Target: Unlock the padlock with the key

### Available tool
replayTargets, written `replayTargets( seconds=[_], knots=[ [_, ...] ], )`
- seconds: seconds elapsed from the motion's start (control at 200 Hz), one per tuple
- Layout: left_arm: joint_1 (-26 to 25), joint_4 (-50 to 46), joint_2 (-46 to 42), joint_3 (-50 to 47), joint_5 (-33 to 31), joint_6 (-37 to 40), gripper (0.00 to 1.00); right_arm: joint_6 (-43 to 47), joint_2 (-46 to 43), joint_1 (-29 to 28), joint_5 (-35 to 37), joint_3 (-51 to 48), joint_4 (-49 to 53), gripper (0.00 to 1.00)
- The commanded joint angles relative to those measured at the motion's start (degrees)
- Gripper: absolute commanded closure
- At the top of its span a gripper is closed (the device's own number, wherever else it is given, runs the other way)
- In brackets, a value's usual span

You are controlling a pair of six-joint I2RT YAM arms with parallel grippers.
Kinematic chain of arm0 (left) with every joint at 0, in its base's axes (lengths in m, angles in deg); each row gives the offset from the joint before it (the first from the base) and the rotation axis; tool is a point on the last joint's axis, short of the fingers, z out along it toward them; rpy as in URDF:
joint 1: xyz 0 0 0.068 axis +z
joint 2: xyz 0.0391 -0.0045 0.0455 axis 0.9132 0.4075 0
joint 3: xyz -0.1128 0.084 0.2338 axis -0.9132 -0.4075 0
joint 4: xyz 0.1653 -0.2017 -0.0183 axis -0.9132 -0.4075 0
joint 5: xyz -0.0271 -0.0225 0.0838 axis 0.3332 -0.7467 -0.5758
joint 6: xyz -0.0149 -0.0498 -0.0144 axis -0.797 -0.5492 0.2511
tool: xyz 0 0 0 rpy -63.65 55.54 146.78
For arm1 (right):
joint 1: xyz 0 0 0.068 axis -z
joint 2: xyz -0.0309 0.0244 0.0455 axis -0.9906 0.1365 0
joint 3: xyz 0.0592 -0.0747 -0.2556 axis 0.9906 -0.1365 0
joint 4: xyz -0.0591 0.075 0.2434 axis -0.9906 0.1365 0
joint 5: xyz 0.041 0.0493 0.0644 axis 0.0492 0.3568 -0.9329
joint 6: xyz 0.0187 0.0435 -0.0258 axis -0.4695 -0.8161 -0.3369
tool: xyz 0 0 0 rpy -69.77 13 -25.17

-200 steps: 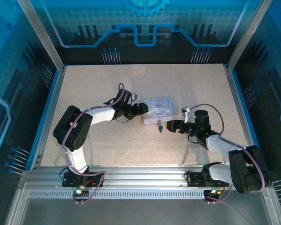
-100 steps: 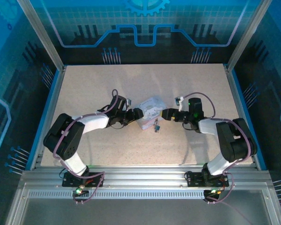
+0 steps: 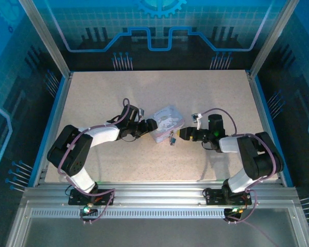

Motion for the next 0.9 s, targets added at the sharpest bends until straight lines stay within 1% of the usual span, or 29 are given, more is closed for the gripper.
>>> replayTargets(
  seconds=[0.0,0.085,0.195,0.435,0.635,0.895],
  knots=[
    [-0.24,-7.92,1.48,-0.73,-2.9,-0.24,0.26,-0.35,2.75,-0.99,-2.89,1.38,-1.86,0.36],
    [-0.24,-7.99,1.4,-0.82,-2.97,-0.28,0.26,-0.87,4.96,-1.49,-2.91,3.69,1.14,0.38],
    [-0.23,-7.85,1.22,-0.9,-2.97,-0.32,0.26,-2.55,7.58,-2.4,-3.76,3.89,-2.65,0.39],
    [-0.24,-7.84,1.09,-1.0,-2.91,-0.34,0.26,-3.23,10.97,-4.49,-3.61,5.24,-4.39,0.43],
    [-0.24,-7.74,0.62,-1.16,-3.0,-0.26,0.26,-4.53,13.88,-5.03,-5.09,5.78,-7.02,0.49],
    [-0.24,-7.78,0.38,-1.5,-3.09,-0.28,0.26,-4.14,13.37,-5.13,-5.82,5.53,-7.11,0.59]
  ],
)
